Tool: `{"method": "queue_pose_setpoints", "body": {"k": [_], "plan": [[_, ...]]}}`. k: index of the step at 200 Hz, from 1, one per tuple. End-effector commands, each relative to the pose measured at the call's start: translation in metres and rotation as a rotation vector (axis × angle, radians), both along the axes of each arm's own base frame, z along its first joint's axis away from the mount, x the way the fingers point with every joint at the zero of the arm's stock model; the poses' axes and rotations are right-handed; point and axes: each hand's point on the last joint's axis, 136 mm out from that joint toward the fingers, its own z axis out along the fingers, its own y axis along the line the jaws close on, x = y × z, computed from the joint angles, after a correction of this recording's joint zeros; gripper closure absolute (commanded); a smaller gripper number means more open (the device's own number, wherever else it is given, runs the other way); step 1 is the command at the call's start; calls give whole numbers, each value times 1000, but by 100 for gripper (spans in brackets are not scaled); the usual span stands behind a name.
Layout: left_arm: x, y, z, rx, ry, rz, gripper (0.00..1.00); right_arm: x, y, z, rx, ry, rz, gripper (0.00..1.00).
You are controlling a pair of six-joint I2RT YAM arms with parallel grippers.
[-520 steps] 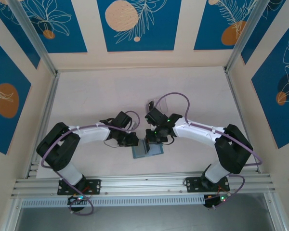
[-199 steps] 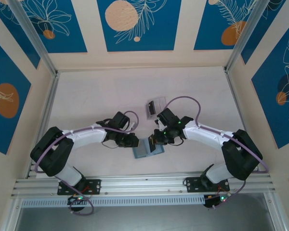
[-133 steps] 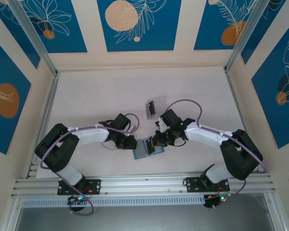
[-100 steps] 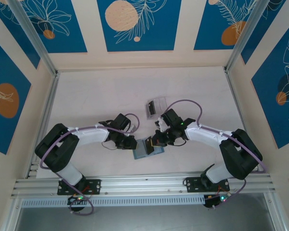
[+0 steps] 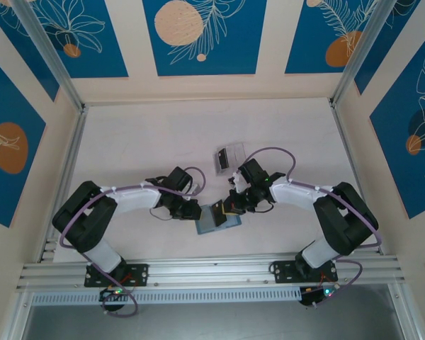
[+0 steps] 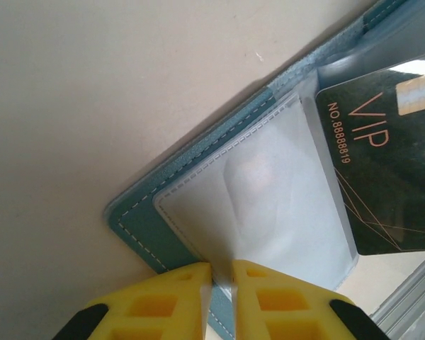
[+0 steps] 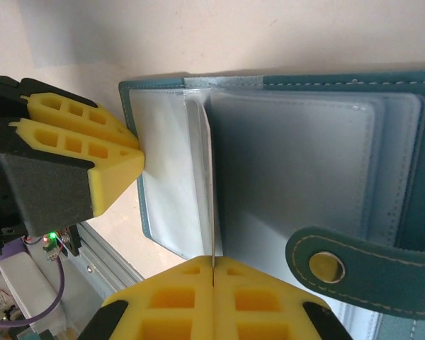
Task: Put the credit cards into the card holder
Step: Insert the credit card into the card slot.
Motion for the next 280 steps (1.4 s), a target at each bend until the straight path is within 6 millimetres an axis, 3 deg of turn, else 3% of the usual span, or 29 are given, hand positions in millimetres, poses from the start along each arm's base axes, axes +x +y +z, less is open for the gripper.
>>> {"method": "queue_pose_setpoints", "body": {"k": [1, 76, 119, 198, 280], "plan": [[-5, 20, -24, 108, 32, 4, 84, -10, 1, -9, 17, 40, 35, 100], [-3, 20, -24, 110, 35, 4, 83, -16, 9, -19, 28, 72, 73, 100], [-3, 18, -24, 105, 38, 3, 83, -10, 14, -19, 34, 64, 62, 100], [-5, 17, -23, 90, 43, 9, 84, -10, 34, -26, 33, 61, 48, 100], [-3, 8, -11, 34, 43, 14, 83, -13, 43, -36, 1, 47, 11, 100]]}}
